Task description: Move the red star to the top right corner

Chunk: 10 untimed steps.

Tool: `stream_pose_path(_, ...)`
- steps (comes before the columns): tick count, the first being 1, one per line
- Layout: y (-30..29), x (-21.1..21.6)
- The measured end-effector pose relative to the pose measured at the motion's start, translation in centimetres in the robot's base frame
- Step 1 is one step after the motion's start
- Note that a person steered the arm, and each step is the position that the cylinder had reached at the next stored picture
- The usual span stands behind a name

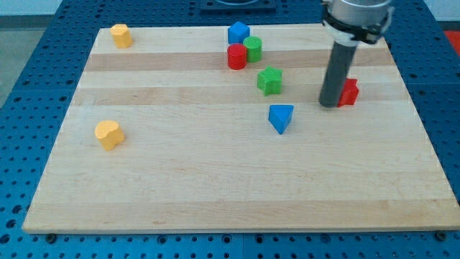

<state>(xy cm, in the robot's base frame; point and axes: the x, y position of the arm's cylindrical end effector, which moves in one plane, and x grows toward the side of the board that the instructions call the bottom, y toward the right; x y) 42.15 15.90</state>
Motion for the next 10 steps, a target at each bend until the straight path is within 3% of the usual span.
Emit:
stream_pose_path(1,0.3,0.9)
stream_pose_path(3,3.7,-5.2)
stream_pose_path(4,-0.1,-2.8)
stream_pose_path(5,5.3,-0.8)
stream_pose_path(6,7.8,-1.4)
stream_pose_path(7,7.2,-3.0)
stream_pose_path(10,2.6,-13.8)
